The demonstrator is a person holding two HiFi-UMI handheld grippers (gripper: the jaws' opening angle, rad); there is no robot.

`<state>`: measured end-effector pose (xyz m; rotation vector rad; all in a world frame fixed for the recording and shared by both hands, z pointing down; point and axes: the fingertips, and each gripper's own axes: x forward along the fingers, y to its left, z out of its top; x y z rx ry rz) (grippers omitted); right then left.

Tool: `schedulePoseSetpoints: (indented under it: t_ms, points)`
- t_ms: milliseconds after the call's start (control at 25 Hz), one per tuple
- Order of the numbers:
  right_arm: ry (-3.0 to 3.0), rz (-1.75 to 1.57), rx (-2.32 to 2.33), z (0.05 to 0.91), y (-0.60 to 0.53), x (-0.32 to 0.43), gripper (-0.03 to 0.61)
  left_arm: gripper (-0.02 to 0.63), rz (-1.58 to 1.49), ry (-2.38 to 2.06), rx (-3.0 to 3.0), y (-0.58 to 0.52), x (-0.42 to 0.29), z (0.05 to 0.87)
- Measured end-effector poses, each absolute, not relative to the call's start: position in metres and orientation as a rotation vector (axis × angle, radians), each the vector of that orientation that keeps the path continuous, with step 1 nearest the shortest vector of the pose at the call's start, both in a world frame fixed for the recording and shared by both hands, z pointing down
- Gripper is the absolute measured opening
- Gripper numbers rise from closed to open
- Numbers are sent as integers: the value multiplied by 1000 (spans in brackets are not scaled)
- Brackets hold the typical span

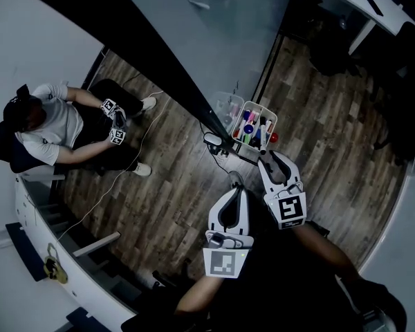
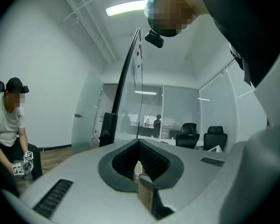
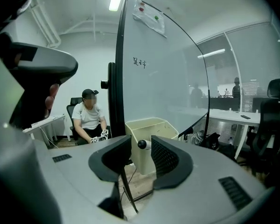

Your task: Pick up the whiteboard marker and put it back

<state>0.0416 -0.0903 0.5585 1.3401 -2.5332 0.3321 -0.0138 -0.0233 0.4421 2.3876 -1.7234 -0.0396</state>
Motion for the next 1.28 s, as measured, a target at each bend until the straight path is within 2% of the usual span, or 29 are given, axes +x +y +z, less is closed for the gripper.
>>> schedulePoseSetpoints:
  t_ms: [640, 1280]
  points:
    - [-2479, 328, 1369, 575, -106, 37, 121, 2, -18, -1712, 2371, -29, -21, 452]
    - [-2500, 327, 1367, 565, -105, 45, 94, 2, -32, -1719, 2366, -32, -17, 452]
